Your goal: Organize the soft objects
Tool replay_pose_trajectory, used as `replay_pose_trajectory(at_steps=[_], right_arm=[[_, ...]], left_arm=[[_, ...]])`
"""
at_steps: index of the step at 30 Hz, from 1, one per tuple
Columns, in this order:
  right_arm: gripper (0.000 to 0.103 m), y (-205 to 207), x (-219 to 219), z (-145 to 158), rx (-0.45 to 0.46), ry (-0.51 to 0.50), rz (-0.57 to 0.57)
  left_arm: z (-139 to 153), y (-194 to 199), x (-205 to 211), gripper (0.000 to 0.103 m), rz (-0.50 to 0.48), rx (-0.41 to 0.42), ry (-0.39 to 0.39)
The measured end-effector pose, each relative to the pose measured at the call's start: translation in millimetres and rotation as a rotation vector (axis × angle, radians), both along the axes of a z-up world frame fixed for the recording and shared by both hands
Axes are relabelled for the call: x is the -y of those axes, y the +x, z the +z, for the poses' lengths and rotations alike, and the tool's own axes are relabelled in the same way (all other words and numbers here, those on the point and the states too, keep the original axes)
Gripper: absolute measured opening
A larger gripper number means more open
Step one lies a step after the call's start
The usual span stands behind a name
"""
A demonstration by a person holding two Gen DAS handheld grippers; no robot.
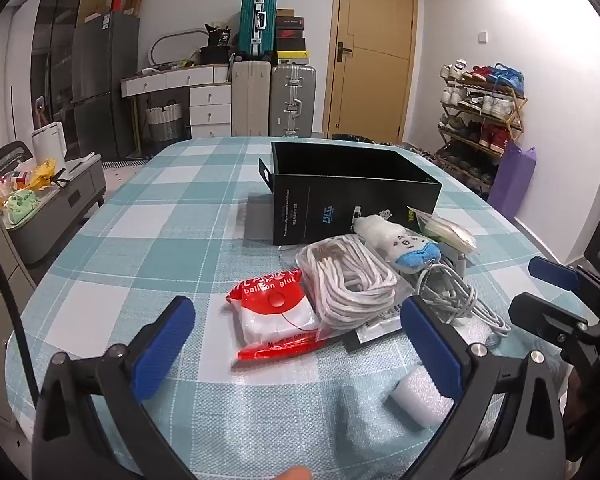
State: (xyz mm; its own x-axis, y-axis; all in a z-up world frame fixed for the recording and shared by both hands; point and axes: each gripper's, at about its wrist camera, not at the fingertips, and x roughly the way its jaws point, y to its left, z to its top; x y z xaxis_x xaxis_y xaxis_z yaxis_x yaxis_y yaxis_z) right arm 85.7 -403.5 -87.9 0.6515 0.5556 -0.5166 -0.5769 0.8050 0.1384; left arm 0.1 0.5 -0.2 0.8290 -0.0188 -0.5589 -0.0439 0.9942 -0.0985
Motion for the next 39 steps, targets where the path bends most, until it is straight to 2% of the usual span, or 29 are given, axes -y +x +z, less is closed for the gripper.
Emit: replay_pose_trajectory(at_steps=[19, 29, 39], right_arm=[[0.103, -3.7, -0.3, 1.3, 0.002, 0.025, 0.037], [0.103, -5.1, -2.3, -0.5, 0.012, 0.008, 0.039], [0.103, -3.5, -2.6, -1.1, 0.022, -0.002, 0.024]], left_arm=[[5.2, 0.7, -6.9, 0.103, 0.008, 0.036, -0.007], [5.2, 2.5, -7.2, 0.103, 0.014, 0.028, 0.018], [3.1, 3.6, -12.3, 0.103, 0.001, 0.022, -0.001]])
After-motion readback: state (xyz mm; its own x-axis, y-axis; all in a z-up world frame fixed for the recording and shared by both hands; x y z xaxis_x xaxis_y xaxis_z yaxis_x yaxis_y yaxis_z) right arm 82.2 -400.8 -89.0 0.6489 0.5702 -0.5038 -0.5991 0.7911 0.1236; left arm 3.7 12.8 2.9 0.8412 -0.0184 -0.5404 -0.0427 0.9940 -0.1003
